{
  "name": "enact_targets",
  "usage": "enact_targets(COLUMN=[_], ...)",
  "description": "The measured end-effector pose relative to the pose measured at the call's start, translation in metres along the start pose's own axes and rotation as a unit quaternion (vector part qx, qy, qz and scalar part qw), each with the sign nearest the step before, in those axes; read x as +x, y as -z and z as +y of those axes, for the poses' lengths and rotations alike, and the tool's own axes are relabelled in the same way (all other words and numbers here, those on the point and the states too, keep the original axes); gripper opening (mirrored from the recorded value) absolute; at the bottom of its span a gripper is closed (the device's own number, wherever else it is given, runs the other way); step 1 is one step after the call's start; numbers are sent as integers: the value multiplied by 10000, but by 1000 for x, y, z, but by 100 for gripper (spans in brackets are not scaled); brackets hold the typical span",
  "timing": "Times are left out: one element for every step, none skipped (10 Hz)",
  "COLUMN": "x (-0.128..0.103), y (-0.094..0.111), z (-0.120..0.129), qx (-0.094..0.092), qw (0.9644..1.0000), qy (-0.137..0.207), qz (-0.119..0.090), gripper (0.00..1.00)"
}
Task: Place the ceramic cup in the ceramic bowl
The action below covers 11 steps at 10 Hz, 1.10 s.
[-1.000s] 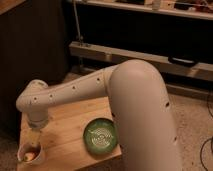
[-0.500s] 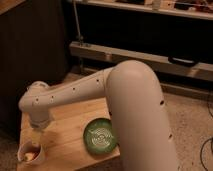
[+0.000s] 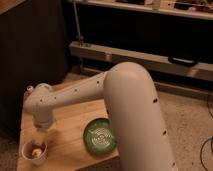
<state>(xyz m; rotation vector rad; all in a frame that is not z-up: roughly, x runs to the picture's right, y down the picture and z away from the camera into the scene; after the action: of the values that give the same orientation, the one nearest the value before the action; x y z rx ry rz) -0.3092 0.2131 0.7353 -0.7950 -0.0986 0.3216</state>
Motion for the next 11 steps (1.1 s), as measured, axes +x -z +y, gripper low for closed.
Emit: enact_targets(x=[0, -1, -1, -2, -2, 1, 3, 5, 6, 7, 7], y=[-1, -1, -2, -1, 1, 7, 17, 32, 56, 75, 99], z=[0, -1, 0, 0, 1, 2, 3, 5, 10, 13, 17], qx=[26, 34, 24, 30, 44, 83, 165, 307, 471, 591, 734], qw=[10000, 10000, 9999, 9999, 9998, 9997, 9996, 9991, 9983, 9976, 9965], qy=[25, 57, 87, 110, 126, 120, 87, 78, 59, 48, 31], qz=[-23, -48, -70, -89, -121, -175, -228, -286, -345, -371, -396], gripper=[53, 43, 33, 23, 15, 4, 0, 0, 0, 0, 0])
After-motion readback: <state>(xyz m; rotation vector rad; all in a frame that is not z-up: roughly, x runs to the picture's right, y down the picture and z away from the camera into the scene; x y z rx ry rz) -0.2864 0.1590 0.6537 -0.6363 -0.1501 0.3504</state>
